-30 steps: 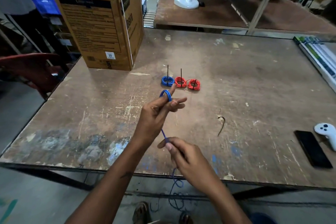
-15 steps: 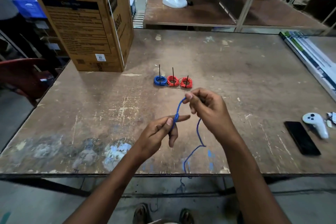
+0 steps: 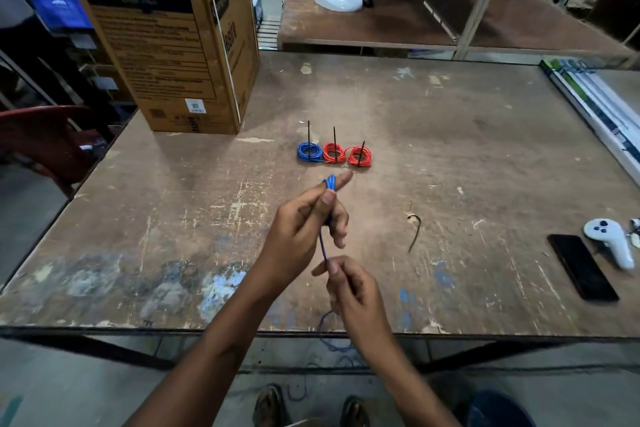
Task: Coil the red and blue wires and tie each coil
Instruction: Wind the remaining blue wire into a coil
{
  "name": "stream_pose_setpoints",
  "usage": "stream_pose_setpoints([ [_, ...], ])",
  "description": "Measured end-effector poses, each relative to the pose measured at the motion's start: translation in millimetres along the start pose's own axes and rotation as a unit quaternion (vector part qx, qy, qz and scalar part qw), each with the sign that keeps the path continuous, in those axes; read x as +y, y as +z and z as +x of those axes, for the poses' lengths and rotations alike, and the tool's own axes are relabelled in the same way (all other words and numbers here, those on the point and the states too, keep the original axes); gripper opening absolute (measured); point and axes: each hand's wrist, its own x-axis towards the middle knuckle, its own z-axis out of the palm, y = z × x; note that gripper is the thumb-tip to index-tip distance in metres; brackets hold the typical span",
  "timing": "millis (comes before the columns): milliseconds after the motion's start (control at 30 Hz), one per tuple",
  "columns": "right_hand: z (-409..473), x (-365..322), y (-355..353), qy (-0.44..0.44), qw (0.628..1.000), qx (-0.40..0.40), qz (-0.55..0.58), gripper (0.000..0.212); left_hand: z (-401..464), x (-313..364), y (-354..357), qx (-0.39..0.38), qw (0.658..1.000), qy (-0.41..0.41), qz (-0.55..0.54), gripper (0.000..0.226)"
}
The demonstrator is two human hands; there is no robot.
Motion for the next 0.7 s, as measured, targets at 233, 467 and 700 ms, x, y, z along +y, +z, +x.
stream_pose_setpoints([
  [233, -14.6, -25.5, -10.0, -0.009, 0.997, -0.07, 0.016, 0.018, 15.9, -33.1, -19.1, 0.043, 0.977, 0.031, 0.207, 0.034],
  [467, 35.3, -85.0, -61.0, -0.103, 0.977, -0.01, -0.187, 0.02, -10.7, -39.5, -9.7, -0.062, 0.981, -0.003, 0.184, 0.036],
  [700, 85.7, -79.6, -71.9, -0.135, 0.989, -0.018, -0.053, 0.003, -18.0, -12.1, -5.3, -0.167, 0.983, -0.073, -0.018, 0.046],
])
